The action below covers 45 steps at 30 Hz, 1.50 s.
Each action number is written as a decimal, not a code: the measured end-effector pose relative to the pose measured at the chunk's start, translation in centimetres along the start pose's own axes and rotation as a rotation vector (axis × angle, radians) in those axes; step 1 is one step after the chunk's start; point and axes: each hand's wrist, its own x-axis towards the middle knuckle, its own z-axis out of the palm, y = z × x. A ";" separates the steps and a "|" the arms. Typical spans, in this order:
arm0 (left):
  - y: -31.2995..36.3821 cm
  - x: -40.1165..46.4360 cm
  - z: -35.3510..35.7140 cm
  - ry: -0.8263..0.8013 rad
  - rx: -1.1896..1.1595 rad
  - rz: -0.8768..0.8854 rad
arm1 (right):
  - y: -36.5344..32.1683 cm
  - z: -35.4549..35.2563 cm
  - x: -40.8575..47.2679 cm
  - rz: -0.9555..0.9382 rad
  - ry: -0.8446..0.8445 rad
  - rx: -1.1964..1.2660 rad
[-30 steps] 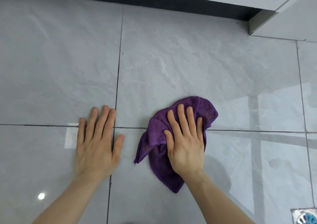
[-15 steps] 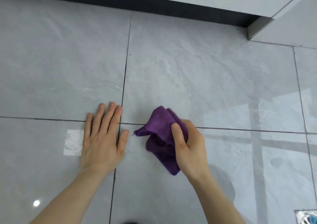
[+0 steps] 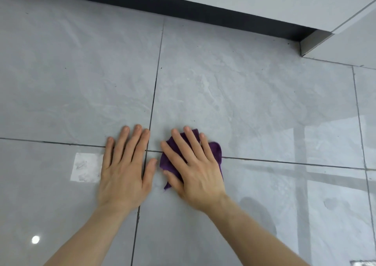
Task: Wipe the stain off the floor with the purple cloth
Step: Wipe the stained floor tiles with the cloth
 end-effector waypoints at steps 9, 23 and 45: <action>-0.2 0.1 0.0 -0.004 -0.010 0.007 | 6.3 -0.4 6.7 0.248 0.124 -0.094; 0.0 0.1 0.1 -0.017 -0.011 -0.016 | 2.8 1.0 -2.2 0.505 0.136 -0.093; 0.2 -0.1 -0.2 0.036 -0.007 -0.018 | -1.7 -5.9 -3.4 0.680 0.277 0.711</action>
